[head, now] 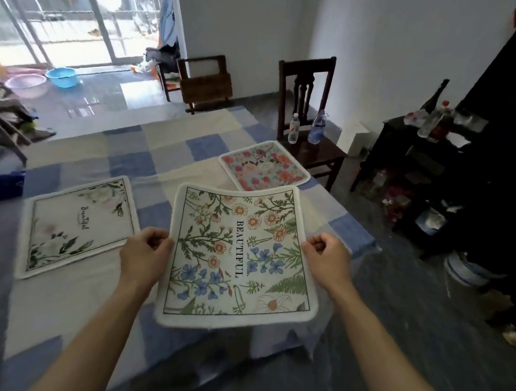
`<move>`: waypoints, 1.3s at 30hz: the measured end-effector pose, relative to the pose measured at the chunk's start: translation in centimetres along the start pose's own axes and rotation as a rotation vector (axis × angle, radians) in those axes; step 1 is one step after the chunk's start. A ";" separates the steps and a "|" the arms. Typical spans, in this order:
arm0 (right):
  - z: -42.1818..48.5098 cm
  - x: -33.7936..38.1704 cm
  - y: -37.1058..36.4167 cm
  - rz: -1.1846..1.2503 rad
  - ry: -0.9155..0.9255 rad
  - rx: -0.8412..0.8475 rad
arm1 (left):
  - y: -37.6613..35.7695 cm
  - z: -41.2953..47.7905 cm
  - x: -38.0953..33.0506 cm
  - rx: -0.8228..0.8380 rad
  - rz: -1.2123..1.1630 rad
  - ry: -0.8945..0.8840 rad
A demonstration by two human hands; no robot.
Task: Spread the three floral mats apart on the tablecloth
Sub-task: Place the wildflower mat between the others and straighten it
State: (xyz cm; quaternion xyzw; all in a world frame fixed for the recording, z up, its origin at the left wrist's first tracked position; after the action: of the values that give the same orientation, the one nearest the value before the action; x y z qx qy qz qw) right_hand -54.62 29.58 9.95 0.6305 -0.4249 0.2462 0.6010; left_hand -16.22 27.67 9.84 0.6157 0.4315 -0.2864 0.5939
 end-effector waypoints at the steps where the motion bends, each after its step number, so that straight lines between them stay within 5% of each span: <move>1: 0.5 0.2 -0.2 -0.001 0.011 0.025 | 0.3 -0.5 0.2 -0.030 -0.003 0.014; 19: 9.4 8.8 -6.9 -0.064 0.206 0.183 | 5.6 5.0 4.7 -0.233 -0.104 0.080; 39: 19.7 5.1 -14.1 -0.070 0.181 0.518 | 3.6 4.9 8.8 -0.341 -0.114 0.351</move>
State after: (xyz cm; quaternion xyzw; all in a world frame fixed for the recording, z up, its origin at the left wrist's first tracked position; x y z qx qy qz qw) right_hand -44.18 8.10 3.27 0.7529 -0.2703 0.3810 0.4636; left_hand -8.17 24.83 3.30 0.5216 0.6041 -0.1313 0.5881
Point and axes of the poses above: each hand's wrist, its own z-axis towards the middle knuckle, its own y-axis out of the back of the hand, x = y × z, the point moved 7 cm from there along z, towards the middle knuckle, and after that the axes turned 13 degrees about x, right-handed, at the moved point
